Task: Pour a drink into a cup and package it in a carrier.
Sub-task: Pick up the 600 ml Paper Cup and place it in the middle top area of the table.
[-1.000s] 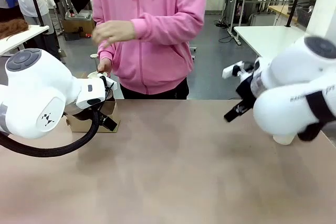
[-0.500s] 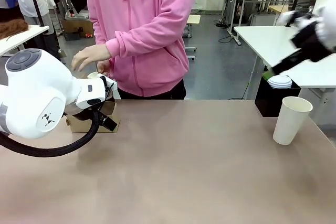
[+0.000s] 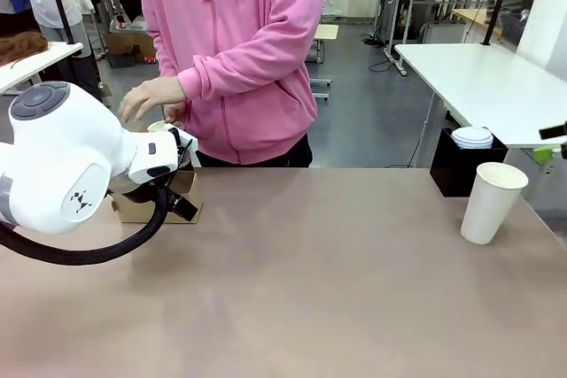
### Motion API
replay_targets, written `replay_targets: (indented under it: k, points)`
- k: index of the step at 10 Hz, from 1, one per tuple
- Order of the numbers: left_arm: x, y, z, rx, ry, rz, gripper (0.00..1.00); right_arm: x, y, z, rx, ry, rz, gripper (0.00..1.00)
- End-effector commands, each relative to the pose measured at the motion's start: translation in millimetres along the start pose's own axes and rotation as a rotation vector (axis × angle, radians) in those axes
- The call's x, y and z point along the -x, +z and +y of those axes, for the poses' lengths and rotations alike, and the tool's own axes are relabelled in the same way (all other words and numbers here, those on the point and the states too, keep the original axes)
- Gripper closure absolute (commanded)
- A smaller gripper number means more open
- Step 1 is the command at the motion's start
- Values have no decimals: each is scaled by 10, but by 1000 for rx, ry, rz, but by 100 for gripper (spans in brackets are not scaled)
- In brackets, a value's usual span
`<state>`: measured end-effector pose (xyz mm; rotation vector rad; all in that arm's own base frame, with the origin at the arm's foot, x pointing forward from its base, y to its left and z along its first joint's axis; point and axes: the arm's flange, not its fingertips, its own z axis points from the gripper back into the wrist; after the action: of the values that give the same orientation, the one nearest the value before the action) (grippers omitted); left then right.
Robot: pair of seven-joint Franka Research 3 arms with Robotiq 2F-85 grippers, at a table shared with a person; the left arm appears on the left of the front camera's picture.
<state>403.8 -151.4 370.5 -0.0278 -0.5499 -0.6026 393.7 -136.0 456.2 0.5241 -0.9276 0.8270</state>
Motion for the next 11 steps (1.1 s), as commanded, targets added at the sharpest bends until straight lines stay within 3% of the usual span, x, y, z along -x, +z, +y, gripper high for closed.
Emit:
replay_targets:
  k: [1, 2, 6, 9, 11]
  points:
    - [2, 1, 1, 1, 1, 0, 0, 184, -242, -133, -51, -27, -68, 0]
    - [2, 1, 1, 1, 1, 0, 0, 0, 0, 0, 0, 0, 0, 0]
    - [2, 1, 1, 1, 1, 0, 0, 87, -64, -13, -13, -13, 3, 0]
    - [2, 1, 1, 1, 1, 0, 0, 791, 48, -256, 3, -18, -219, 0]
    - [2, 1, 1, 1, 1, 0, 0, 1143, -46, -302, -52, -2, -337, 0]
